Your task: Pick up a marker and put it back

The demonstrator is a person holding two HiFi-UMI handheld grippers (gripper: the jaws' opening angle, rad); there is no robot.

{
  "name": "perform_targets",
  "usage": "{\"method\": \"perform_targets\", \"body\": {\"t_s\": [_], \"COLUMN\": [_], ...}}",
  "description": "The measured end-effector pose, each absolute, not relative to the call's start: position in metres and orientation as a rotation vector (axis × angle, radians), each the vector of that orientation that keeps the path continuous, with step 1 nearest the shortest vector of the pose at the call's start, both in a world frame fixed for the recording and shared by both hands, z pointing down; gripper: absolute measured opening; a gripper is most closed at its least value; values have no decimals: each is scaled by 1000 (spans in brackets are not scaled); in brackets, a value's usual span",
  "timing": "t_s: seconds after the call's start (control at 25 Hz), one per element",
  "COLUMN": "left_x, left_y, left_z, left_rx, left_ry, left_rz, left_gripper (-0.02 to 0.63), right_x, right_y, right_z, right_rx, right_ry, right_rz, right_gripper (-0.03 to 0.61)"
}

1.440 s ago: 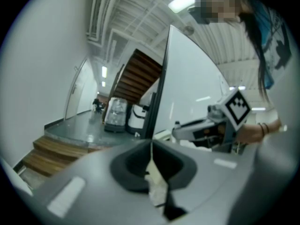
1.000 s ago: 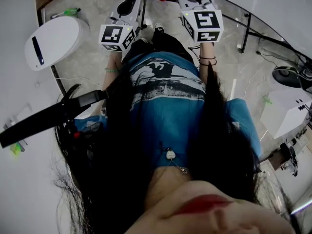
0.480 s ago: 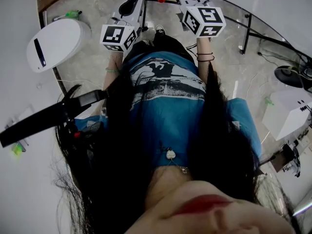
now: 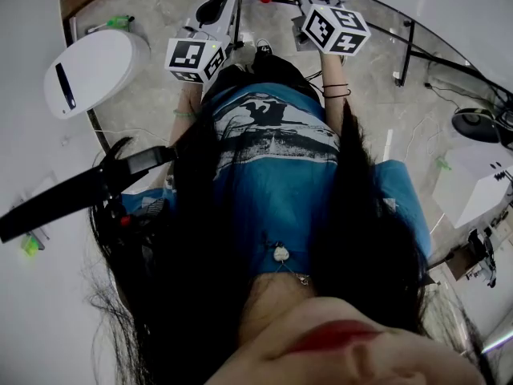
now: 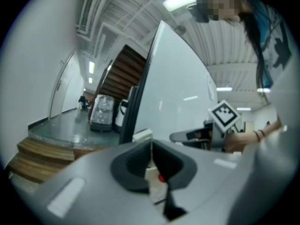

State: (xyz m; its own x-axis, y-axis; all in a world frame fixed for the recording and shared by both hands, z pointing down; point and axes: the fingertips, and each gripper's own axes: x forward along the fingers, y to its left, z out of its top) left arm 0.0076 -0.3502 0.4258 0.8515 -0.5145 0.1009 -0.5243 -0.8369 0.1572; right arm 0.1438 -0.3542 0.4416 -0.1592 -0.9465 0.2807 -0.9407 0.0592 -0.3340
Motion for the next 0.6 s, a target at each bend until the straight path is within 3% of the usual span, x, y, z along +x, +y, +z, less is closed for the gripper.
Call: {"method": "perform_targets", "body": {"t_s": [0.6], "left_x": [8], "left_y": [-349], "left_z": [424], "left_rx": [2859], "left_ry": [-787], "left_rz": [75], "left_gripper": [8], "right_x": [148], "right_y": [-348], "right_z": [419], "right_rx": [-2045], "right_ry": [2242], "right_rz": [-632], "right_gripper": [89]}}
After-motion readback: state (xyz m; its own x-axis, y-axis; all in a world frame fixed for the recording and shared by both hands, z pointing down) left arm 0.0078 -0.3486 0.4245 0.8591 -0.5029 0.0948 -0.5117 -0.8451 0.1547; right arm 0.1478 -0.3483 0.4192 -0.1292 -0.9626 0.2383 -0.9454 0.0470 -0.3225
